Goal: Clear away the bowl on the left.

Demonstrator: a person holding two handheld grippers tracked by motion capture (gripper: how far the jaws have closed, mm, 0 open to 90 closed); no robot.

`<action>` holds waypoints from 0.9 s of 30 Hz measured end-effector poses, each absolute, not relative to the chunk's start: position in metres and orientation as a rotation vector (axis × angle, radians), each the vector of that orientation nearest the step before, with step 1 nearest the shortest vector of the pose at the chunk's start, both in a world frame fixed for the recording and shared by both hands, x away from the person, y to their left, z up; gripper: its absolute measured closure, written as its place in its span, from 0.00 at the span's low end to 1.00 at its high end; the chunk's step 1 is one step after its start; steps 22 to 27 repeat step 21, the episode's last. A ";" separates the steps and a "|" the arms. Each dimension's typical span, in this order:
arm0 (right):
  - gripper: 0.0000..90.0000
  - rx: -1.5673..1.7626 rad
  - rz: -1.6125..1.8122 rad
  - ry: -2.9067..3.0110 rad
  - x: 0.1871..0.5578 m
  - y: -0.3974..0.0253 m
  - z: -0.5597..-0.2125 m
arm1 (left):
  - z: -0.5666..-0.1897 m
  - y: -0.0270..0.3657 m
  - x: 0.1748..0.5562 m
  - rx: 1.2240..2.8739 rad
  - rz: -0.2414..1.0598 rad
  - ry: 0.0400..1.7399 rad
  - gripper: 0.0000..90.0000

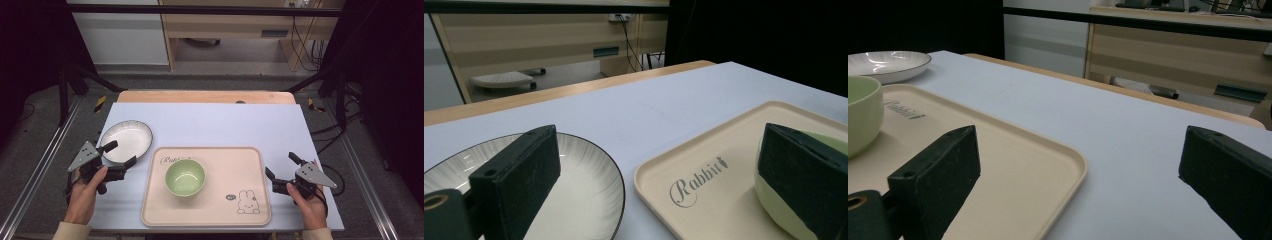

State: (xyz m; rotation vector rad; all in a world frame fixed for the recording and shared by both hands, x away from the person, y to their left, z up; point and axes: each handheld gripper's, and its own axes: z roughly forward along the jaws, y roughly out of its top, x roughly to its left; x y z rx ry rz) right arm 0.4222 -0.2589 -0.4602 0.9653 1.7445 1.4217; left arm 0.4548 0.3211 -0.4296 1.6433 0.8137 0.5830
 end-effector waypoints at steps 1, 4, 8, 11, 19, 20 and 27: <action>0.04 0.963 1.420 1.744 0.422 -0.259 -0.460 | -0.431 0.321 0.455 1.651 0.582 0.811 0.04; 0.04 0.963 1.419 1.745 0.422 -0.259 -0.460 | -0.437 0.318 0.456 1.669 0.573 0.807 0.04; 0.04 0.962 1.418 1.748 0.422 -0.259 -0.461 | -0.444 0.317 0.458 1.688 0.557 0.806 0.04; 0.04 0.961 1.420 1.748 0.422 -0.259 -0.460 | -0.447 0.317 0.458 1.702 0.553 0.809 0.04; 0.04 0.957 1.417 1.750 0.422 -0.258 -0.461 | -0.453 0.313 0.460 1.740 0.529 0.797 0.04; 0.04 0.957 1.417 1.751 0.422 -0.258 -0.461 | -0.454 0.312 0.460 1.743 0.527 0.797 0.04; 0.04 0.955 1.417 1.751 0.422 -0.258 -0.461 | -0.454 0.311 0.460 1.748 0.522 0.796 0.04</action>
